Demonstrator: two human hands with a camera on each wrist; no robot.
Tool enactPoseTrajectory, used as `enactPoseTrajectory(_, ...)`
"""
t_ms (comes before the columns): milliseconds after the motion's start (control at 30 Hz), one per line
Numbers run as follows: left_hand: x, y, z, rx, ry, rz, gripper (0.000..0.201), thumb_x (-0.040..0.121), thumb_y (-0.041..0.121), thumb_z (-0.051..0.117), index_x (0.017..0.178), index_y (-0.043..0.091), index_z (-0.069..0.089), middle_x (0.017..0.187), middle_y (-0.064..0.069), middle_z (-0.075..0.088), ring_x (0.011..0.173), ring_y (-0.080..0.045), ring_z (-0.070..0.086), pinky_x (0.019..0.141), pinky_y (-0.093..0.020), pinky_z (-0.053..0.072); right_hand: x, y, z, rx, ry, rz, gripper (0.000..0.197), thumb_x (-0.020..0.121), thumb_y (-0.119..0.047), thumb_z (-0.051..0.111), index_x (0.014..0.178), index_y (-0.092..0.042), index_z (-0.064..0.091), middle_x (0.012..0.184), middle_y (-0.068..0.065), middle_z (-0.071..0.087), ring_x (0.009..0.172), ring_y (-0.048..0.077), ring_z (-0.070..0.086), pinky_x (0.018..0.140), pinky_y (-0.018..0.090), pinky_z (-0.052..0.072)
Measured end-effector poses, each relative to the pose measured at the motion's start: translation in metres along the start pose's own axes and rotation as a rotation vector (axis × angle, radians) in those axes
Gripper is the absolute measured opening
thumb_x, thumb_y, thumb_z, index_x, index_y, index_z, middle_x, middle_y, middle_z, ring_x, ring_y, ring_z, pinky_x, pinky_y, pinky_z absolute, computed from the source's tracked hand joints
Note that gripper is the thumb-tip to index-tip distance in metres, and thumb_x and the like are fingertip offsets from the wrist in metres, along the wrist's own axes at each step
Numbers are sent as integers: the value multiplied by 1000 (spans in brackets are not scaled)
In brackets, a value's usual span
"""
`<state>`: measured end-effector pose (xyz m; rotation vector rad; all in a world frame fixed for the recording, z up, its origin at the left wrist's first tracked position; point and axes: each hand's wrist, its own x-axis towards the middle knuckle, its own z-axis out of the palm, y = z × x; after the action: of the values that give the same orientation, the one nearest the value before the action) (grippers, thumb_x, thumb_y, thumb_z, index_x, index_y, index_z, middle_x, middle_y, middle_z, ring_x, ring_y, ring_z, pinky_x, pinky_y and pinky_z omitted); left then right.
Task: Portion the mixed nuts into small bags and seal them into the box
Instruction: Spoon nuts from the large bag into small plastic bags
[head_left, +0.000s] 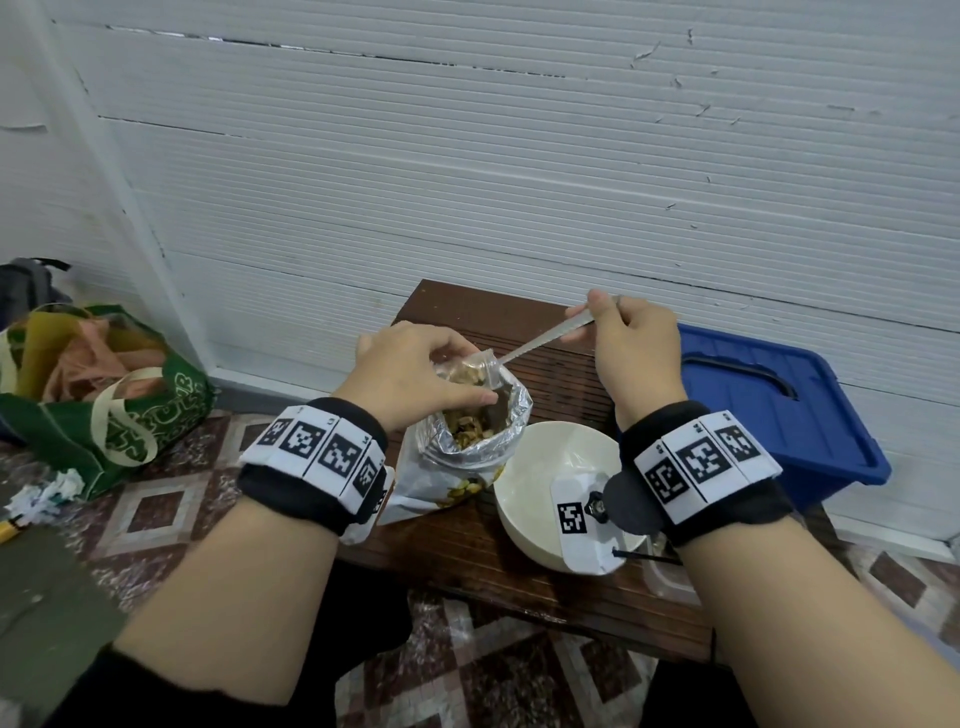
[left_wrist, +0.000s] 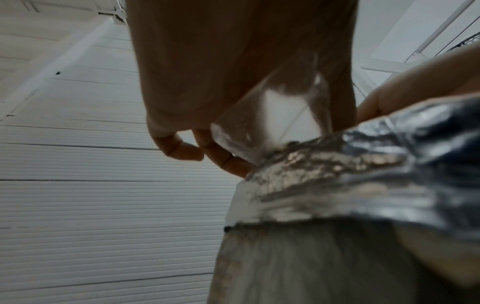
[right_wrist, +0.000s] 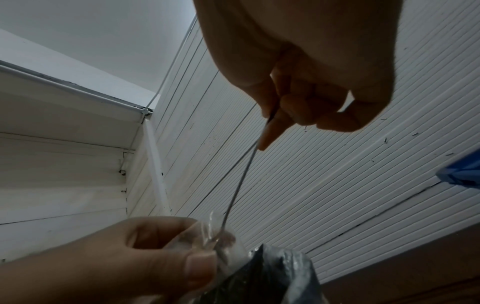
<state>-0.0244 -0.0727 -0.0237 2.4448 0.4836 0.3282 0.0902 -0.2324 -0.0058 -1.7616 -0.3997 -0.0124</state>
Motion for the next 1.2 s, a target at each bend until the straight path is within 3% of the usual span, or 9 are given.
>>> enactPoseTrajectory(100, 0, 2, -1, -89, 19, -30, 46, 51, 74, 69, 82, 40, 62, 90, 18, 64, 94, -9, 57, 92, -41, 45, -6, -2, 0, 107, -90, -141, 32, 101, -27, 46, 85, -16, 71, 67, -4, 68, 59, -5, 53, 70, 20, 37)
enactPoseTrajectory(167, -1, 2, -4, -148, 47, -38, 36, 58, 64, 73, 82, 38, 63, 87, 15, 62, 86, -7, 56, 75, -26, 46, -8, -5, -4, 167, -89, -219, 29, 101, -23, 45, 89, -14, 70, 72, -4, 67, 56, -5, 51, 63, 15, 37)
enactPoseTrajectory(267, -2, -1, -10, -196, 104, -45, 25, 72, 46, 77, 87, 31, 65, 84, 7, 63, 71, -4, 54, 56, -14, 40, -7, -7, -13, 217, 16, -290, 28, 101, -22, 45, 86, -18, 67, 76, -6, 66, 54, -5, 50, 57, 11, 36)
enactPoseTrajectory(433, -4, -6, -18, -276, 60, -78, 23, 73, 38, 80, 88, 26, 66, 79, 0, 63, 46, 0, 54, 39, -13, 39, -7, 1, -19, 165, 221, -286, 31, 101, -25, 45, 76, -26, 63, 68, -15, 64, 64, -3, 57, 69, 22, 45)
enactPoseTrajectory(600, -4, -6, -17, -265, 12, -77, 28, 67, 38, 83, 86, 26, 67, 75, 6, 59, 49, 0, 49, 39, -13, 35, -23, 15, -2, -73, -25, -386, 26, 99, -21, 48, 83, -18, 69, 74, -9, 66, 67, -5, 57, 65, 7, 40)
enactPoseTrajectory(733, -4, -5, -18, -240, 2, -71, 33, 65, 42, 83, 91, 27, 68, 75, 10, 60, 57, -2, 52, 41, -10, 34, -35, 35, 19, -401, -190, -624, 28, 98, -30, 45, 93, -19, 71, 81, -5, 69, 78, 17, 61, 76, 41, 48)
enactPoseTrajectory(867, -5, -5, -18, -261, -2, -65, 33, 66, 39, 84, 92, 26, 69, 70, 14, 59, 49, 3, 50, 40, -8, 33, -49, 45, 31, -614, -222, -754, 39, 94, -35, 34, 86, -20, 69, 69, -6, 65, 67, 24, 54, 65, 32, 33)
enactPoseTrajectory(1067, -6, -5, -19, -285, -27, -81, 31, 64, 40, 84, 89, 29, 68, 78, 8, 63, 52, -2, 55, 41, -21, 43, -43, 41, 27, -394, -201, -453, 31, 97, -30, 44, 88, -16, 70, 75, 0, 69, 77, 23, 59, 79, 45, 46)
enactPoseTrajectory(1200, -7, -5, -20, -263, -18, -86, 30, 63, 44, 84, 86, 34, 67, 91, 6, 66, 76, -12, 65, 55, -30, 55, -41, 36, 23, -237, -170, -218, 29, 99, -23, 48, 90, -10, 72, 74, -1, 69, 71, 10, 61, 73, 23, 48)
